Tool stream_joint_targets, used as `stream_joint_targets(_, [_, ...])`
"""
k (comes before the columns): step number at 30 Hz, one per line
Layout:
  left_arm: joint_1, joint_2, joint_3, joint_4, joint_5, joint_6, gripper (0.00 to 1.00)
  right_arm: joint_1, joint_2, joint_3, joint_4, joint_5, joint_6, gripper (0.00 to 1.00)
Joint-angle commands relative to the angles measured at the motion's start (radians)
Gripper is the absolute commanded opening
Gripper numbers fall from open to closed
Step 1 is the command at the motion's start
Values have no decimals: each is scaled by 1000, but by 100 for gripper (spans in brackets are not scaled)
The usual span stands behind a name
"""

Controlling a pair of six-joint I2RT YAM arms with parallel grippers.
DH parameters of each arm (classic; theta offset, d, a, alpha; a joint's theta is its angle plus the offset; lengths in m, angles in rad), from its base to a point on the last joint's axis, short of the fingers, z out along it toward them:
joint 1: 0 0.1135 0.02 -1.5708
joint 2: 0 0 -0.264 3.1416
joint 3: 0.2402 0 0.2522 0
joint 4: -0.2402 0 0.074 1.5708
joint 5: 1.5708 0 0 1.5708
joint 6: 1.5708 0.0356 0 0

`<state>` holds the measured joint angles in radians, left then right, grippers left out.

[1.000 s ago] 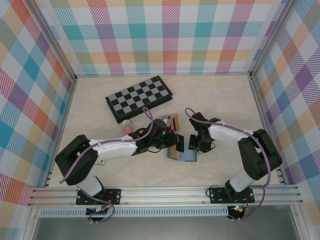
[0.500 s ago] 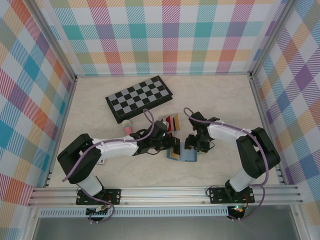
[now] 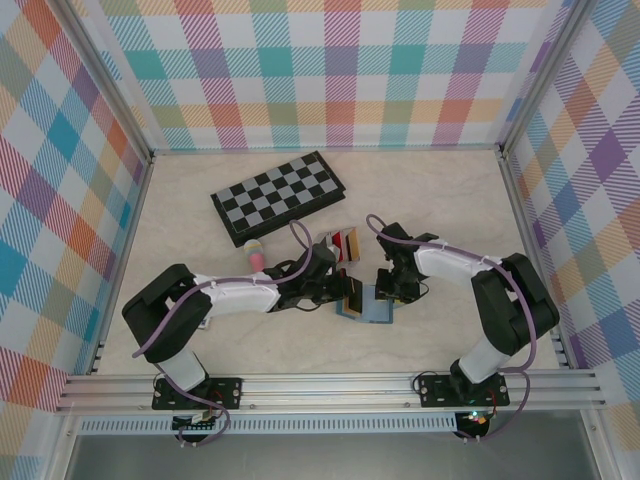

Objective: Put the credit cards into the card holder
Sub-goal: Insert the credit card into the card slot.

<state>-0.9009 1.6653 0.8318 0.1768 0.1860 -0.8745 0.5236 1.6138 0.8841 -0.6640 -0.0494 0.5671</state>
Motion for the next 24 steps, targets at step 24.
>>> stream_joint_targets(24, [-10, 84, 1, 11, 45, 35, 0, 7, 59, -22, 18, -10, -4, 36])
